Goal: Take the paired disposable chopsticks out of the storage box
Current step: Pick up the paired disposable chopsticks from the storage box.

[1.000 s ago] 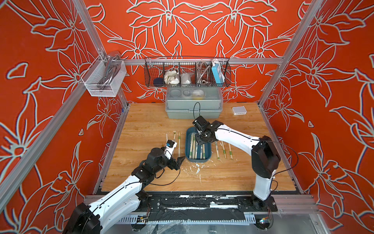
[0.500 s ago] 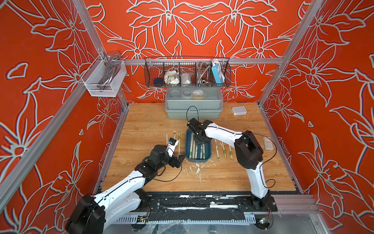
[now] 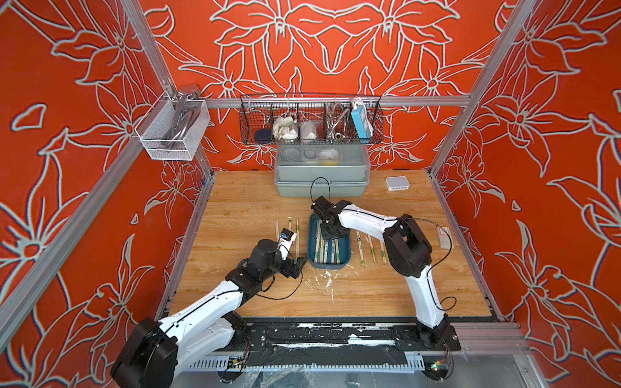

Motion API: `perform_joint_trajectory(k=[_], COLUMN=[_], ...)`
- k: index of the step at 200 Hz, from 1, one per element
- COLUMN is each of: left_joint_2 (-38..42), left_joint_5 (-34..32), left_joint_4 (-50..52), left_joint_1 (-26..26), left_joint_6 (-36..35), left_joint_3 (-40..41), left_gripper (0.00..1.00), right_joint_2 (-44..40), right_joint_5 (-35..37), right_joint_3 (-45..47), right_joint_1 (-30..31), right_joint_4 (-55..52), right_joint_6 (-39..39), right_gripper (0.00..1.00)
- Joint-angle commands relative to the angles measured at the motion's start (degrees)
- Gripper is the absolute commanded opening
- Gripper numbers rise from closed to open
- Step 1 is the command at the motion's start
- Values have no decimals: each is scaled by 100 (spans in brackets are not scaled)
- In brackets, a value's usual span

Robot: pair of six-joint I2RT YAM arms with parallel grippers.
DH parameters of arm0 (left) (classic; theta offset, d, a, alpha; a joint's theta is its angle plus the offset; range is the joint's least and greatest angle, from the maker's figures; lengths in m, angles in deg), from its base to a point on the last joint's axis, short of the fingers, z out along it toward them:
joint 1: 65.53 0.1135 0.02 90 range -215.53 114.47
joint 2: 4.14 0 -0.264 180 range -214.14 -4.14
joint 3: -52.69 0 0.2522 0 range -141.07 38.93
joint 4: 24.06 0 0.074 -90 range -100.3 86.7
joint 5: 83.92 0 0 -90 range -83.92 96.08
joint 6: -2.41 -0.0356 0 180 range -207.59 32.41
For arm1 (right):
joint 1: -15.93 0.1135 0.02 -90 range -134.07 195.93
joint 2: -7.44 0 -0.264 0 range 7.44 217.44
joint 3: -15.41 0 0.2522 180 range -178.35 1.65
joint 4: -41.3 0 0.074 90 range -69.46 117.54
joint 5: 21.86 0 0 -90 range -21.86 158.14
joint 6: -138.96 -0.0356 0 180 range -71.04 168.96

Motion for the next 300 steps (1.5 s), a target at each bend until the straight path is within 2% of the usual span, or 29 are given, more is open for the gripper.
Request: perform_joint_trajectory(k=[1,90,102,118,190,300], left_joint_2=[-61,-90,-274,-280,-318,-353], left_joint_5=[-30,-50,-57,-57,-48,-61], left_joint_4=[28,55,64,64,77,99], left_joint_1=[-32,-28,-28,-28,-28,-29], left_joint_6=[-22,-5,2,4,4,8], left_joint_3=[-180,-239,-249,-245,-268,-294], left_gripper=[96,96,96,96,96,96], right_joint_2=[-87,-586,-639,-658,-350,66], right_joint_5=[-334,-444,-418,-349,-30,-282], right_joint_3=[166,250,279,284,247,198], right_joint_1=[-20,-17,-21,-32,-143,-196], right_joint_4=[216,193,208,200,138,323], right_joint_6=[-113,-83,-77,-57,67,161], right_gripper=[36,32,28,28,27,28])
